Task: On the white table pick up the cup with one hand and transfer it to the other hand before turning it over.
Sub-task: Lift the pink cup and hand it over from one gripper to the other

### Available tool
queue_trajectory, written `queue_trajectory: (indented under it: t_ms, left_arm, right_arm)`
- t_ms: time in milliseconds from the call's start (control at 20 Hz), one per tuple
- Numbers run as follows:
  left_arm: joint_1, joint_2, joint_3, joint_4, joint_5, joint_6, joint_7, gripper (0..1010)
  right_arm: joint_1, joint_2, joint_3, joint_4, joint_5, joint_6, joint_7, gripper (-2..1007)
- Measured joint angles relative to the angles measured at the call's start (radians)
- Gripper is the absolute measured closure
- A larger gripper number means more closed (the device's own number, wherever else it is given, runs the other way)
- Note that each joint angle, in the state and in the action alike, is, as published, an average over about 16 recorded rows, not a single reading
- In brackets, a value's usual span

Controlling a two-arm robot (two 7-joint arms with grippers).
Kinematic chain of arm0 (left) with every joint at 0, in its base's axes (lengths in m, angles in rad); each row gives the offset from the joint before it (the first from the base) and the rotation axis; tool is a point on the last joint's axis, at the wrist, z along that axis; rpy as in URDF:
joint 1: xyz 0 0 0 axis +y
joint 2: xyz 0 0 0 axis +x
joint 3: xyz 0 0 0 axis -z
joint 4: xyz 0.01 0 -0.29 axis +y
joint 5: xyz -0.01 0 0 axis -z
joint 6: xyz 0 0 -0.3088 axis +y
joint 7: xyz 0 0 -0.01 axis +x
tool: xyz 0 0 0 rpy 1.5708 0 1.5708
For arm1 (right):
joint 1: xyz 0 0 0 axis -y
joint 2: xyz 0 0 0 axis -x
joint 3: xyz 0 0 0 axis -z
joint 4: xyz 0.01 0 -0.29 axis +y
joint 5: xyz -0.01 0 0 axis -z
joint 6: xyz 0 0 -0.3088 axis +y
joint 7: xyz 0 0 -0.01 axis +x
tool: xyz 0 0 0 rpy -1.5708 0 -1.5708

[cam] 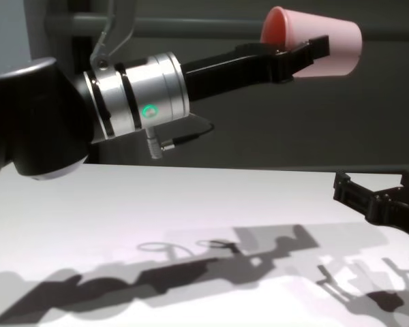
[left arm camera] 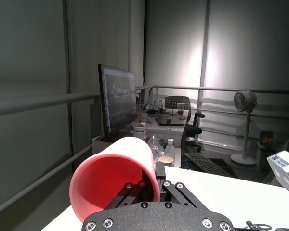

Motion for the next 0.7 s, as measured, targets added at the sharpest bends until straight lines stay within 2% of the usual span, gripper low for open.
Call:
queue_trajectory:
  t_ms: [700]
  left_arm:
    - [-0.001,0.002,0.004,-0.003,0.006,0.005,0.0,959]
  right_arm:
    - [0.0,0.0,0.0,0.0,0.0,0.0,0.0,3]
